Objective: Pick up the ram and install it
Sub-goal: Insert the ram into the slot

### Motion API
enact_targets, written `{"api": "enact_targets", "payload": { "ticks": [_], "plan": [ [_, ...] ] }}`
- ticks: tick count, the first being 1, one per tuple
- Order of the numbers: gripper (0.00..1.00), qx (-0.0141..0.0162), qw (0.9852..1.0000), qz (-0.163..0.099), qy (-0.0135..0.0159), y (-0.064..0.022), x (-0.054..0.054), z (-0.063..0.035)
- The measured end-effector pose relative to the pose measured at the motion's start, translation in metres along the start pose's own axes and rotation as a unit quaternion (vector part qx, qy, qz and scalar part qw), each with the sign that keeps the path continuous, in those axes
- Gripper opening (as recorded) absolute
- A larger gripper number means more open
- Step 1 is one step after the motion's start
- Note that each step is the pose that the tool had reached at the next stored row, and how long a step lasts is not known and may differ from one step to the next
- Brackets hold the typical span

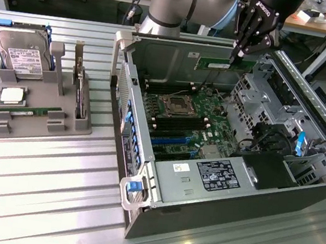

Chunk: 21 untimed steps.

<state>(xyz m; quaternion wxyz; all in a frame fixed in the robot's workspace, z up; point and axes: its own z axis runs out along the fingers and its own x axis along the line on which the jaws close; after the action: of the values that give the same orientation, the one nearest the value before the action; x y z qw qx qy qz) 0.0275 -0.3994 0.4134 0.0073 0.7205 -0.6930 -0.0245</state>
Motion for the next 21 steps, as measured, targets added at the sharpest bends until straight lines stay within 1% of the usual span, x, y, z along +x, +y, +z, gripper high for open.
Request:
{"api": "enact_targets", "payload": {
  "ticks": [8,21],
  "plan": [
    [0.12,0.0000,1.0000,0.000,0.0000,-0.0002,0.0001,0.0047],
    [0.12,0.0000,1.0000,0.000,0.0000,-0.0004,0.0002,0.0086]
  ]
}}
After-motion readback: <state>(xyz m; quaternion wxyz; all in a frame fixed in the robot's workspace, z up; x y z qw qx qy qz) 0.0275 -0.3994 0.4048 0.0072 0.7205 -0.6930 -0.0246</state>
